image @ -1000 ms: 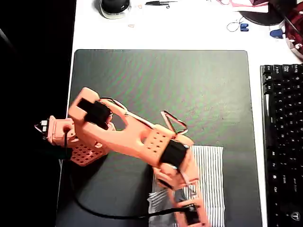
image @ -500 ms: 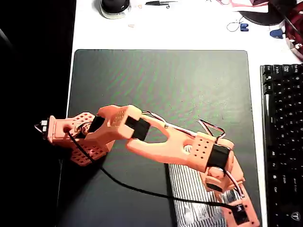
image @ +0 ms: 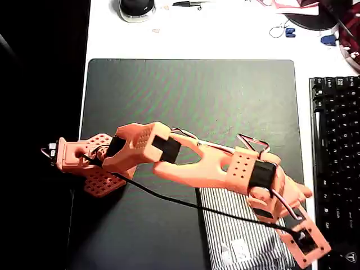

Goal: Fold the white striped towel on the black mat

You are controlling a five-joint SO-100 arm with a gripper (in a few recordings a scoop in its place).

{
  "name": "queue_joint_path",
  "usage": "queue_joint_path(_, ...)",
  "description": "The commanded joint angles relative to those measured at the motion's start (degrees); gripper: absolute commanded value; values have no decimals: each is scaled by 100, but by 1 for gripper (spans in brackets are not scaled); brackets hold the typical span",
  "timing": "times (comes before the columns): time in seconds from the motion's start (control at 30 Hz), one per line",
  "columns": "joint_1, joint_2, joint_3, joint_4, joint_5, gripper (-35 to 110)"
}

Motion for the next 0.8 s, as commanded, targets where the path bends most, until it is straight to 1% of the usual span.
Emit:
queue_joint_path(0.0, 123, 826, 114, 633, -598, 26)
queue_joint_path(0.07, 185, 1116, 475, 984, -1090, 21)
queue_joint_path(0.1, 193, 1204, 738, 1002, -1345, 18)
queue_joint_path(0.17, 141, 1222, 1257, 870, -1898, 11)
queue_joint_path(0.27, -264, 993, 1767, 439, -2127, 0)
queue_joint_path(0.47, -940, 396, 1978, -659, -2101, 0)
queue_joint_path(0.6, -1046, 158, 1978, -1072, -2136, 0)
queue_joint_path(0.77, -967, 18, 2435, -1573, -2215, 0)
